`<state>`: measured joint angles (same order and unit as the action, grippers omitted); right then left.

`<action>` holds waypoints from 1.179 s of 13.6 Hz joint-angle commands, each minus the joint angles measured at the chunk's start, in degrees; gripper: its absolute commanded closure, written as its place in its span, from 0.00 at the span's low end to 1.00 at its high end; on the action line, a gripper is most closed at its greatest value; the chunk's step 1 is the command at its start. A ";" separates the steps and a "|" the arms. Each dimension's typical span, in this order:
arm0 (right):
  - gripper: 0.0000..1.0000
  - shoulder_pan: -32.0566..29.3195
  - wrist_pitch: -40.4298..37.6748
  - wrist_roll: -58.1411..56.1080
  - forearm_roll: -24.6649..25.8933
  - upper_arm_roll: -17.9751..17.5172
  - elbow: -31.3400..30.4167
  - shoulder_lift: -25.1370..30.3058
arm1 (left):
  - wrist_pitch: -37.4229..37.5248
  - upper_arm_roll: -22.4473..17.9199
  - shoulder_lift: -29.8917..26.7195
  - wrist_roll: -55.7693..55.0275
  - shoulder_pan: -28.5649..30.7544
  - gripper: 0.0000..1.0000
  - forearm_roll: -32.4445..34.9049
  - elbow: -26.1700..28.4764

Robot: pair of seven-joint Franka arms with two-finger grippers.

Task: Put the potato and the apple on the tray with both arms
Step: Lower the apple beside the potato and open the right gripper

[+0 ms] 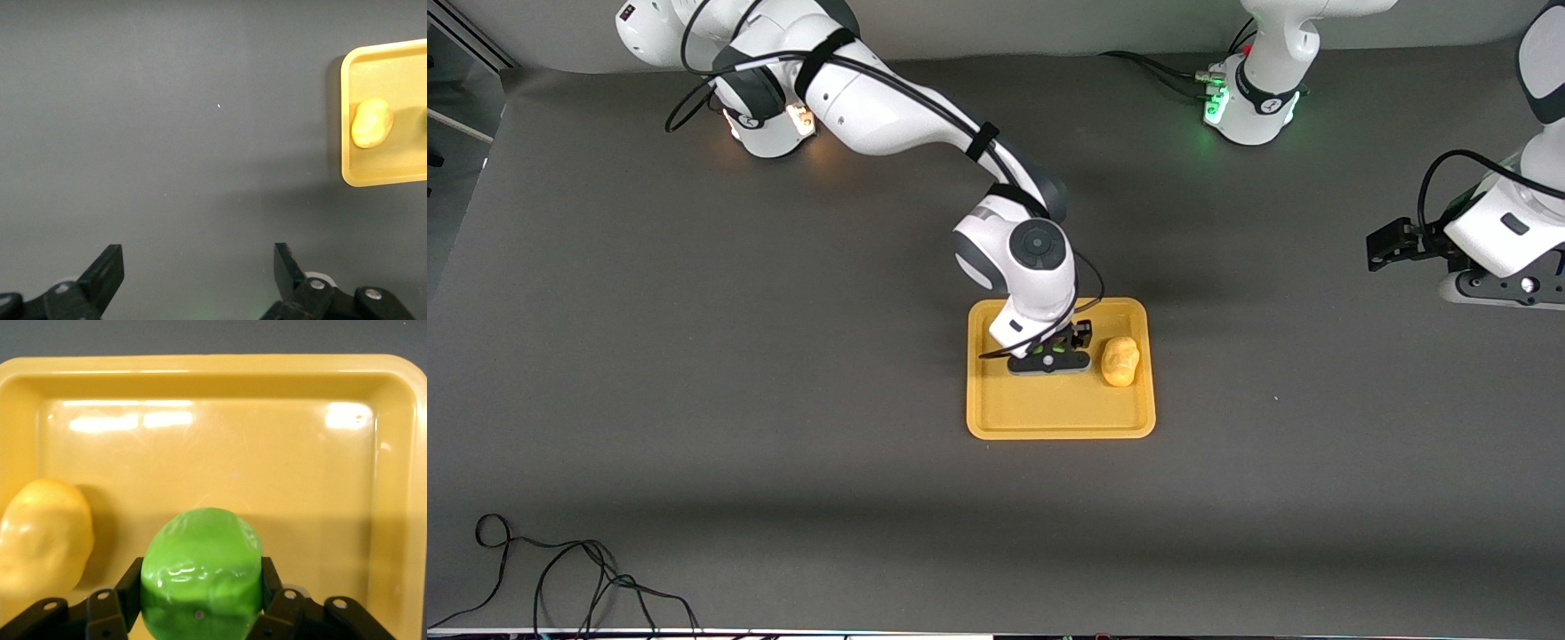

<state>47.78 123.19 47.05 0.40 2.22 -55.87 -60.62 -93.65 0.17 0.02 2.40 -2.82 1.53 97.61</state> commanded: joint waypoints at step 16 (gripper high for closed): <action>0.00 -0.05 -1.79 2.44 0.83 1.04 3.14 -0.39 | -0.13 -0.43 -0.29 -0.21 0.19 0.00 0.93 -1.55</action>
<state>47.66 125.68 47.81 0.41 3.32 -53.70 -62.92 -94.30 -0.20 0.05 2.39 -2.58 1.77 96.16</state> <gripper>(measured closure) 0.031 0.000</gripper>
